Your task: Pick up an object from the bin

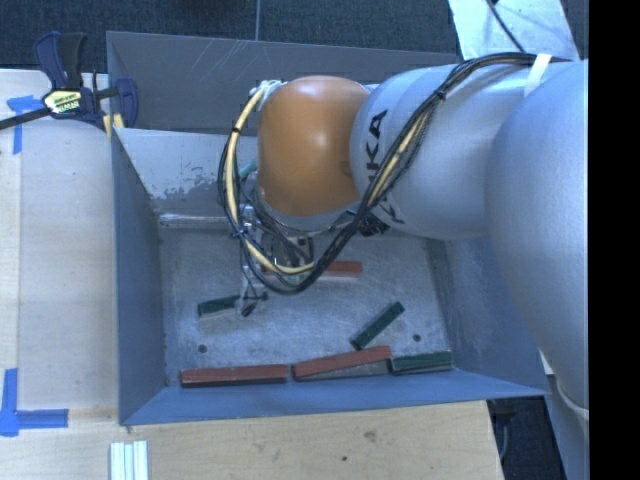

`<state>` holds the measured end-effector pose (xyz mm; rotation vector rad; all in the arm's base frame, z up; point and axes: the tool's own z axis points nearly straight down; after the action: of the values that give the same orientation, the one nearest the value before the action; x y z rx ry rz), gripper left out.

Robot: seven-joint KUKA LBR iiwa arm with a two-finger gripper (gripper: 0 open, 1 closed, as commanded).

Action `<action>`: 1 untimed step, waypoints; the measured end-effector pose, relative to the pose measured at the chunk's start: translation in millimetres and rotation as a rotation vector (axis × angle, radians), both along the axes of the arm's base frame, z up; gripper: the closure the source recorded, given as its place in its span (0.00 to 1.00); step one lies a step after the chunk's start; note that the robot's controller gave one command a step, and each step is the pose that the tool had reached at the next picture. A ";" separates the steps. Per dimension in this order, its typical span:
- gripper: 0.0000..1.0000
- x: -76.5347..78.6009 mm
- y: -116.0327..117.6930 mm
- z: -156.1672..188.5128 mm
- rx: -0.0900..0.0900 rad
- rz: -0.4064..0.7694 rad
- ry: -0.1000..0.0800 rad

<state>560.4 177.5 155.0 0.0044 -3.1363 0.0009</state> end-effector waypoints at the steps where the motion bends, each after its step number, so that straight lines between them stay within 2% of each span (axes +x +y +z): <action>1: 0.00 1.2 -6.9 -89.3 -0.001 0.036 0.000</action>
Offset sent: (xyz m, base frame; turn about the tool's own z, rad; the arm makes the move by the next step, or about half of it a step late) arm 0.0027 -0.0059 -0.0850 -0.0354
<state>561.5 170.6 65.6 0.0608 -3.1361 0.0027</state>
